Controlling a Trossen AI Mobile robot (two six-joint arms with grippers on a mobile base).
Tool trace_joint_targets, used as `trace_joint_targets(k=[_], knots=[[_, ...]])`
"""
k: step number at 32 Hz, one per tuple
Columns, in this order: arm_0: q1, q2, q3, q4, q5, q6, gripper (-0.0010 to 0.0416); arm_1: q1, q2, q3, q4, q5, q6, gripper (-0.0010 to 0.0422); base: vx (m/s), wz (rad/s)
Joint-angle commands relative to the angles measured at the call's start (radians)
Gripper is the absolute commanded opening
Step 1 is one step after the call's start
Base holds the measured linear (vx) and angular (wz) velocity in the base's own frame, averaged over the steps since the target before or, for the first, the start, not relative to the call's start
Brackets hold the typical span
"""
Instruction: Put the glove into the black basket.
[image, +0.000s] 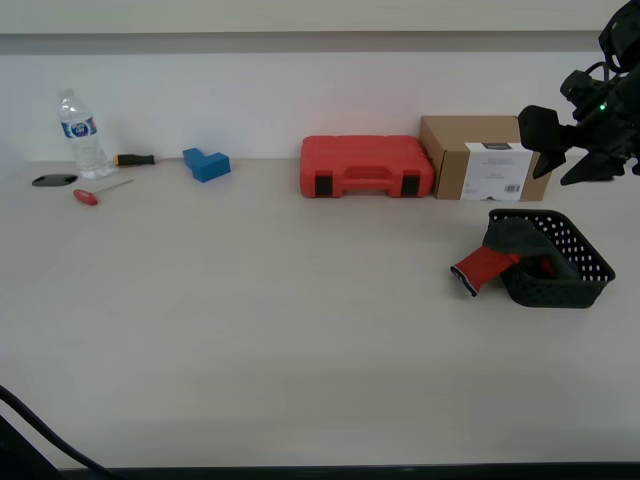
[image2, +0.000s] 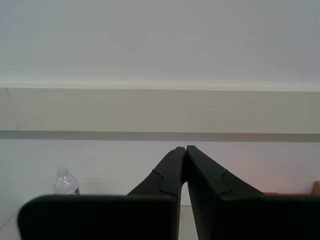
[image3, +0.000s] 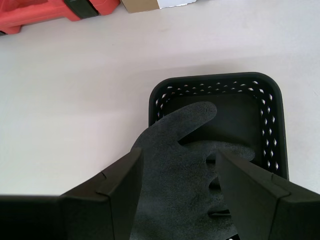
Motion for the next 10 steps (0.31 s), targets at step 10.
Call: trace_joint_targets(k=[10], knots=[[0.0, 0.0, 0.0, 0.0, 0.001, -0.001, 0.0202, 0.0, 0.0, 0.001, 0.006, 0.0, 0.001, 0.0, 0.0, 0.0]])
